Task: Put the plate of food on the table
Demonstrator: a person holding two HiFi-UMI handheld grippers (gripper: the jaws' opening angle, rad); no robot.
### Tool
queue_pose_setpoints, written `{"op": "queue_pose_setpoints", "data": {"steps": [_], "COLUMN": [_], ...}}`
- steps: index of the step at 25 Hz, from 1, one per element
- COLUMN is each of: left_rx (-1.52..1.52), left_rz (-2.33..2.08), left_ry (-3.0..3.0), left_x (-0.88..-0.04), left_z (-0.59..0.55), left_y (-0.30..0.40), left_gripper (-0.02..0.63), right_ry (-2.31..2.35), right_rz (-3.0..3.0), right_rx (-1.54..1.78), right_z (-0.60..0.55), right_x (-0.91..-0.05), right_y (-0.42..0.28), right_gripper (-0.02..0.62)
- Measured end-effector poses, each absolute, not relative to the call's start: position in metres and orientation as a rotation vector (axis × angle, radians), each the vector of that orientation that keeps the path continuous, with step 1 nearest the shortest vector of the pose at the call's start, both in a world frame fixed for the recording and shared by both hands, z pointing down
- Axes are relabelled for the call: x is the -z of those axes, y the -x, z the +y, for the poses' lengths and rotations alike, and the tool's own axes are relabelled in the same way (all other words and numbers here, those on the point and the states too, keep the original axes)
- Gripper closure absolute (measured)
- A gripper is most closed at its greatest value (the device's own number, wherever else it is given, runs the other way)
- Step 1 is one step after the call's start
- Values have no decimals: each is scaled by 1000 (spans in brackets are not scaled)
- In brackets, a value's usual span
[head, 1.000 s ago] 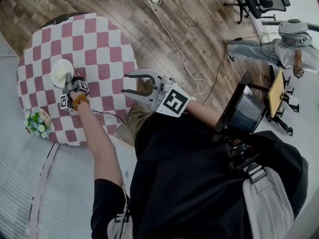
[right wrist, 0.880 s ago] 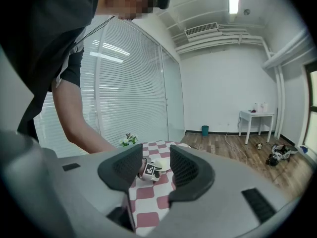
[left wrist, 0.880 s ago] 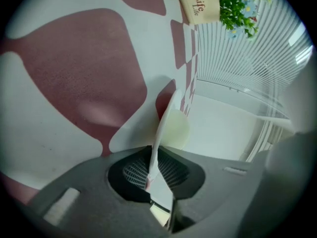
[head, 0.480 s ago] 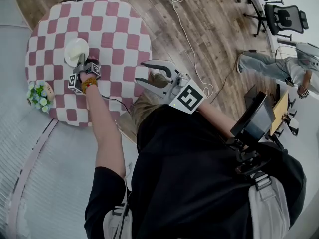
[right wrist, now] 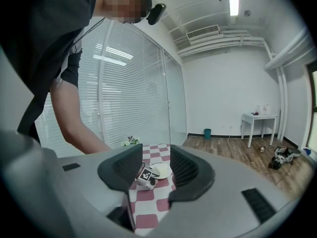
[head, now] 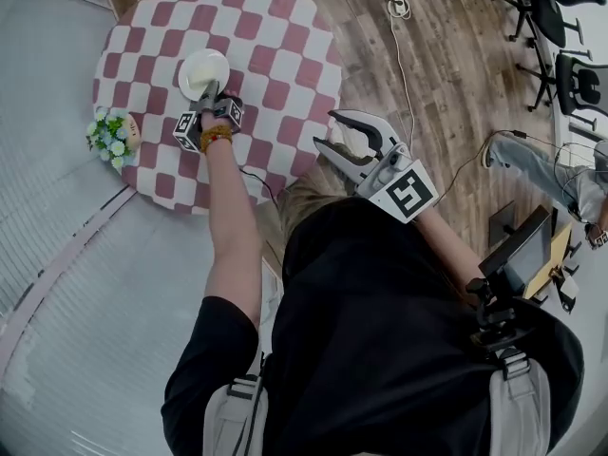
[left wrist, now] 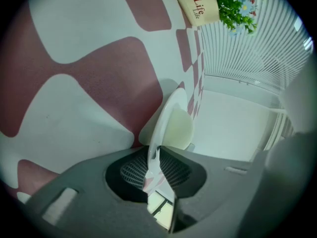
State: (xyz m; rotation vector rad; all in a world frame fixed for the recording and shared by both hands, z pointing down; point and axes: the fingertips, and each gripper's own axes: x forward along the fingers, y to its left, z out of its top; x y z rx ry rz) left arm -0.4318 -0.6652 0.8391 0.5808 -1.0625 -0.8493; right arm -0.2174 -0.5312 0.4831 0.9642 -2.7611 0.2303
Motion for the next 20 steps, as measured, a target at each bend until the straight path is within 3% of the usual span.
{"op": "queue_pose_setpoints", "data": {"steps": [6,20], "left_rx": [776,747], "left_rz": [-1082,-1113], "left_ry": [-576,-556], "left_x": [-837,-820], "left_z": [-654,-589], "left_y": [425,401], "left_gripper": [505,502], "right_ry": [-955,-866], "right_rz": [-2771,-2903], "right_rx": [-229,-161], "right_z": [-530,-535], "right_x": [-479,-455], "right_y": [211,204], "right_gripper": [416,416]}}
